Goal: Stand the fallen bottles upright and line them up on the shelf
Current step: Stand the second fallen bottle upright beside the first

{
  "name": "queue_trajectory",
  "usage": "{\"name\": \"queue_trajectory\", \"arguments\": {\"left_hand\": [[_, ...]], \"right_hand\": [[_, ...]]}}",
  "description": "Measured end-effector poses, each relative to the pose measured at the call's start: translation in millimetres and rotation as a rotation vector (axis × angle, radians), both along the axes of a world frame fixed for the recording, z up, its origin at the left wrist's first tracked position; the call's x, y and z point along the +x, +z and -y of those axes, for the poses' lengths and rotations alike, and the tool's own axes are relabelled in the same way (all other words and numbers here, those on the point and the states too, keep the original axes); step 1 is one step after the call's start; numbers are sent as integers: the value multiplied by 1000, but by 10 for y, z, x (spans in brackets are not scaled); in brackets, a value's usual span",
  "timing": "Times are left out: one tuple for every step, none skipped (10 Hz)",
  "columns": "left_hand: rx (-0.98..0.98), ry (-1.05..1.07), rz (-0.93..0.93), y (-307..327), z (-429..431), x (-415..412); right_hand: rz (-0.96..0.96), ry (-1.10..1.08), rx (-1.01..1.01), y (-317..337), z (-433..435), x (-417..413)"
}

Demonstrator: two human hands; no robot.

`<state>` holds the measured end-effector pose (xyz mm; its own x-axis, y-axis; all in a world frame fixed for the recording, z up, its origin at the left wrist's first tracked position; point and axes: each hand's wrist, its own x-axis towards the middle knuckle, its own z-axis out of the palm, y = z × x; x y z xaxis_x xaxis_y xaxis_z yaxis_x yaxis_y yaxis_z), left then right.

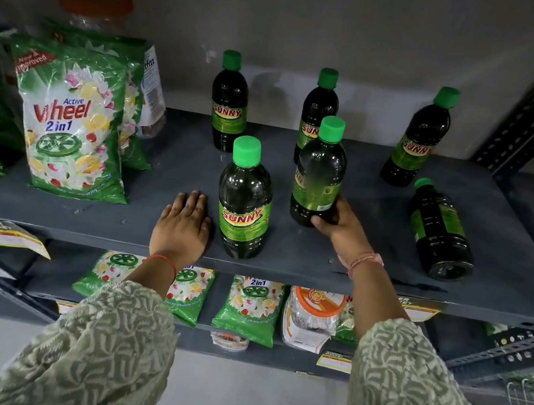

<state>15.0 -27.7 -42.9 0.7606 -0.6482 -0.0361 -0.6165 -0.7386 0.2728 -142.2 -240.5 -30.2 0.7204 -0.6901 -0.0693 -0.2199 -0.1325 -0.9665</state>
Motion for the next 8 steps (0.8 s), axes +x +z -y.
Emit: {"name": "queue_trajectory", "arguments": {"left_hand": [[-4, 1, 5, -1, 1, 2], [-1, 1, 6, 0, -2, 0], [6, -4, 4, -6, -2, 4], [-5, -7, 11, -5, -2, 2], [-6, -7, 12, -2, -3, 0], [-6, -8, 11, -12, -2, 4], [0, -9, 13, -21, -2, 11], [-8, -9, 12, -27, -2, 17]], "right_hand": [[-66, -84, -111, 47, -80, 111], [-8, -270, -186, 2, -162, 210], [28, -260, -130, 13, -142, 149], [0, -141, -41, 5, -15, 73], [-16, -9, 5, 2, 10, 47], [39, -98, -19, -25, -67, 92], [49, -273, -132, -26, -178, 153], [-17, -298, -220, -8, -212, 165]]}}
